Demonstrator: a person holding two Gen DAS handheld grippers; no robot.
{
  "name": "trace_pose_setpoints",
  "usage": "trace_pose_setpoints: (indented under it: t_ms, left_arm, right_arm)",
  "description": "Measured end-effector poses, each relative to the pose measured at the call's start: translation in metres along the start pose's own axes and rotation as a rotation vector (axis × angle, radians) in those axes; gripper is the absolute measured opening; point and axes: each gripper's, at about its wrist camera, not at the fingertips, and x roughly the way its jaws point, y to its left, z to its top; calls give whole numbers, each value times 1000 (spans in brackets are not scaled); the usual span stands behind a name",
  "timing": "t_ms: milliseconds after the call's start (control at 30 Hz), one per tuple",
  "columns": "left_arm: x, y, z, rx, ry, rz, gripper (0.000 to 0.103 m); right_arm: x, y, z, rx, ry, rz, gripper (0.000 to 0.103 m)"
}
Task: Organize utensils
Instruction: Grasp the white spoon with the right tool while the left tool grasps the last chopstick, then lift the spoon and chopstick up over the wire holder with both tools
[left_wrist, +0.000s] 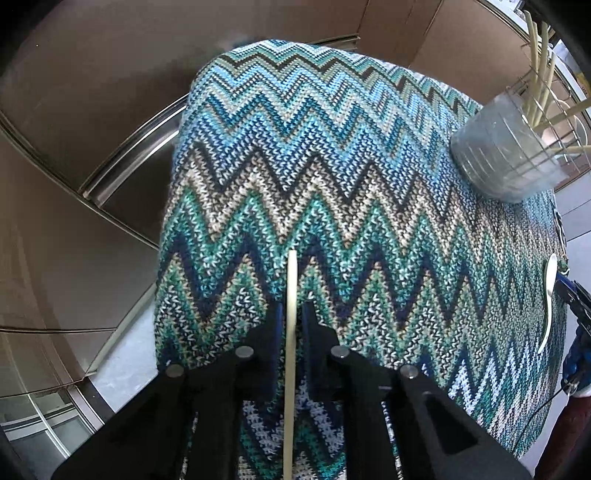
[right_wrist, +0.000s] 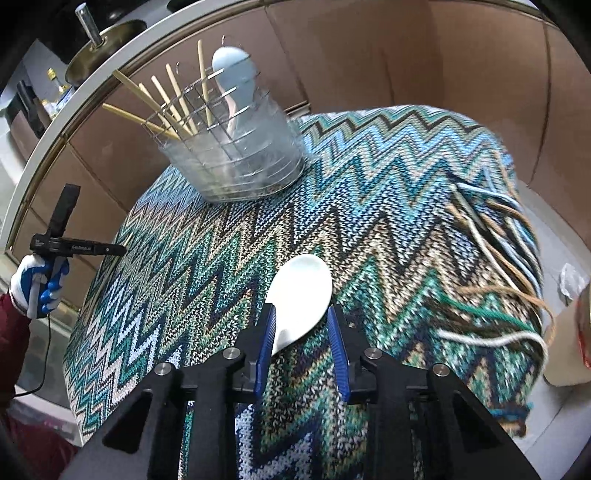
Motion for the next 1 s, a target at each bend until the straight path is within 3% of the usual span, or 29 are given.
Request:
trace_pose_setpoints:
  t_ms: [233, 300, 367, 600, 1000]
  left_arm:
    - [8, 4, 9, 14, 20, -9, 7]
    - [9, 1, 10, 13, 19, -7, 7]
    - [11, -2, 11, 11, 19, -4, 6]
    - [8, 0, 8, 6, 12, 5, 5]
    - [-56, -7, -16, -31, -211, -29, 5]
  right_arm:
    - [15, -13, 19, -4, 45, 33, 25]
    - [18, -16, 22, -5, 56, 45, 21]
    - [23, -18, 24, -10, 75, 56, 11]
    - [18, -17, 29, -52, 87, 44, 6]
    - [-50, 24, 10, -138, -59, -57, 4]
